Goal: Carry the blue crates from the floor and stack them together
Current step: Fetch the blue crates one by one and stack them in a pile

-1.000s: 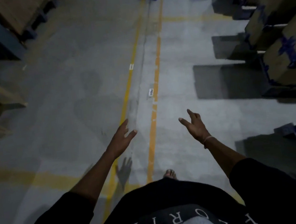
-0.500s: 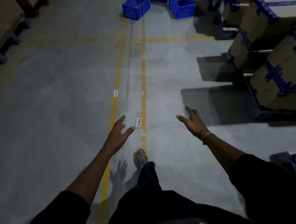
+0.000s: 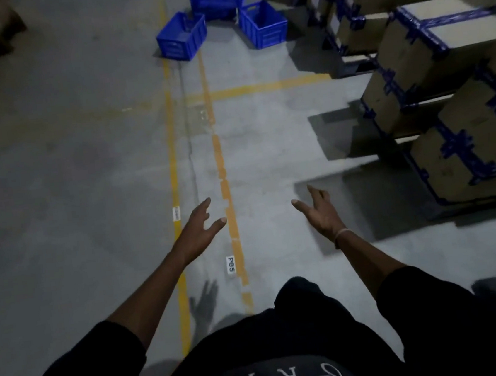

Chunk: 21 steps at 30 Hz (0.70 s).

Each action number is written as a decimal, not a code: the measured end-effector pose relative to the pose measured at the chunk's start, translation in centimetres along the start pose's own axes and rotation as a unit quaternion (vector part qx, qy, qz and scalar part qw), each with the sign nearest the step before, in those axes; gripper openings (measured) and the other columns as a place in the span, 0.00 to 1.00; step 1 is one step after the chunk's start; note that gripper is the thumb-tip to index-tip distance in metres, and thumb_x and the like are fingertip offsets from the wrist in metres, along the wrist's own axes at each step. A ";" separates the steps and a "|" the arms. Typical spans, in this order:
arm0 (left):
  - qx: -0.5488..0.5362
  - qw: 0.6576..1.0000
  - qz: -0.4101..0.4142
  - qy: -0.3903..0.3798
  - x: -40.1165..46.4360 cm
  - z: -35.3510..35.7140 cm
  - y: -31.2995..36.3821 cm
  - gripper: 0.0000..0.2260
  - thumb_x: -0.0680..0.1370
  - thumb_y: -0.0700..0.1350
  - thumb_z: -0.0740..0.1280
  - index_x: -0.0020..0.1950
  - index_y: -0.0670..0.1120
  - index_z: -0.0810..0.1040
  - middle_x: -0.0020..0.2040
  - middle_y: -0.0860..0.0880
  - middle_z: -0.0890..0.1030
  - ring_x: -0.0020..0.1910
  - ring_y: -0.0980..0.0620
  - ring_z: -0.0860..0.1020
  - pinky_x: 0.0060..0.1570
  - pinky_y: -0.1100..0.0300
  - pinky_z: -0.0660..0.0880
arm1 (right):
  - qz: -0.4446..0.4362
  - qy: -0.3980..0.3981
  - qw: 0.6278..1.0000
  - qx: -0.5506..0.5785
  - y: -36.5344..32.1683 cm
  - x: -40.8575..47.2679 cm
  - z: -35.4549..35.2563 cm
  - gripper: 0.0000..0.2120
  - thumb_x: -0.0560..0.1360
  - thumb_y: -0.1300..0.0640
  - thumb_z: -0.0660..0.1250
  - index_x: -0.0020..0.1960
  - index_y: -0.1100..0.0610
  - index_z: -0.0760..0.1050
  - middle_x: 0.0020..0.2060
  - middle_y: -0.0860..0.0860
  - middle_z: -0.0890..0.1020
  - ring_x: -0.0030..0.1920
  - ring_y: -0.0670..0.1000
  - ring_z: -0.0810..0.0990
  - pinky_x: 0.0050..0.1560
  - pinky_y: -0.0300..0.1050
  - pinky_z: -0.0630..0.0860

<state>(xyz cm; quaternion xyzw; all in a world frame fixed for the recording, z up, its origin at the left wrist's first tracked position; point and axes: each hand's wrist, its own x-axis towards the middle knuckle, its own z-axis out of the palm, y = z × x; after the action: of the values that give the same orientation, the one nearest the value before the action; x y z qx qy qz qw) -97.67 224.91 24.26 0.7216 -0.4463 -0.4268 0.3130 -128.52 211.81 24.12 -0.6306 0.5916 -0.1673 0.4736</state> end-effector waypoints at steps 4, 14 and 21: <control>0.012 1.000 -0.003 -0.009 8.8 -2.3 1.9 0.36 0.78 0.61 0.69 0.82 0.58 0.57 0.82 0.54 0.60 0.76 0.55 0.66 0.72 0.51 0.68 | 0.012 0.003 1.000 0.005 -2.2 8.6 -0.7 0.40 0.74 0.35 0.66 0.79 0.51 0.56 0.76 0.49 0.57 0.75 0.55 0.63 0.73 0.52 0.62; 0.013 1.000 0.004 0.004 33.1 -7.1 9.8 0.36 0.78 0.61 0.69 0.82 0.57 0.55 0.82 0.54 0.58 0.78 0.53 0.65 0.72 0.51 0.68 | 0.006 0.001 1.000 0.026 -10.1 34.1 -5.8 0.40 0.74 0.37 0.67 0.79 0.52 0.56 0.75 0.49 0.58 0.74 0.54 0.64 0.72 0.49 0.62; -0.013 0.999 0.006 0.032 47.0 -10.0 15.6 0.37 0.79 0.60 0.68 0.83 0.56 0.55 0.82 0.51 0.58 0.78 0.52 0.64 0.72 0.50 0.68 | -0.021 -0.005 1.000 -0.012 -17.1 48.6 -9.8 0.41 0.74 0.35 0.66 0.79 0.51 0.56 0.75 0.49 0.59 0.75 0.54 0.63 0.73 0.50 0.62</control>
<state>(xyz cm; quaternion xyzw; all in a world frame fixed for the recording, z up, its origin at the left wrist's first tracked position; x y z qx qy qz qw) -83.43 176.50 25.83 0.7283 -0.4345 -0.4072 0.3390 -114.19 161.37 25.61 -0.6499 0.5774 -0.1666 0.4653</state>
